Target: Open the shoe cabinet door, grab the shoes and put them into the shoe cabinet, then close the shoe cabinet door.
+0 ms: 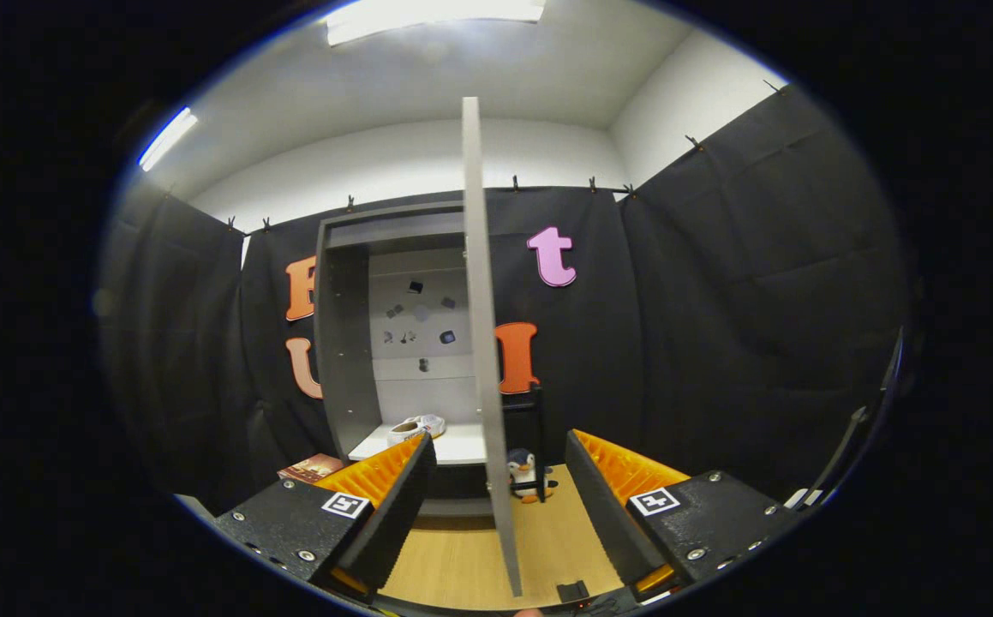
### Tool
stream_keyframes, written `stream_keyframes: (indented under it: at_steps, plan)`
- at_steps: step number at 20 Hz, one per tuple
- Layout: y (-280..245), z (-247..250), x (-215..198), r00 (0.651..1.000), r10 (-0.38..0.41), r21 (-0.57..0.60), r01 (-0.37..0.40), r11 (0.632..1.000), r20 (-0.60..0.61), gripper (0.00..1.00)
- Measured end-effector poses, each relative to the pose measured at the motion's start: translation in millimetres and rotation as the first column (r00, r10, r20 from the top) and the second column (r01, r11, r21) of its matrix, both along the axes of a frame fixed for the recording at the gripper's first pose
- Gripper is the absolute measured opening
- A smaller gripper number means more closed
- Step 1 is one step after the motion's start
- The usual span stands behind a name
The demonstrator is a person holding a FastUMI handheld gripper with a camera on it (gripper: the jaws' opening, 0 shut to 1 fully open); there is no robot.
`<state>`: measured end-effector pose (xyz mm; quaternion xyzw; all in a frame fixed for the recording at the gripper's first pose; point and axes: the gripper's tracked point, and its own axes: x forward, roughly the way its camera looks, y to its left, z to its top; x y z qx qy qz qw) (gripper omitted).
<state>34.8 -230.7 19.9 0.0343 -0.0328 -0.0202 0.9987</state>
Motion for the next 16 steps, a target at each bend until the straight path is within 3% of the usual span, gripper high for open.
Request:
stream_keyframes:
  at_steps: [4, 16]
  plan:
    - [-27.3, -7.8, 22.1, 0.999, 0.041, 0.007, -0.041, 0.999, -0.004, 0.94]
    - [-17.9, -28.3, 77.1, 0.986, 0.165, 0.024, -0.164, 0.986, -0.036, 0.93]
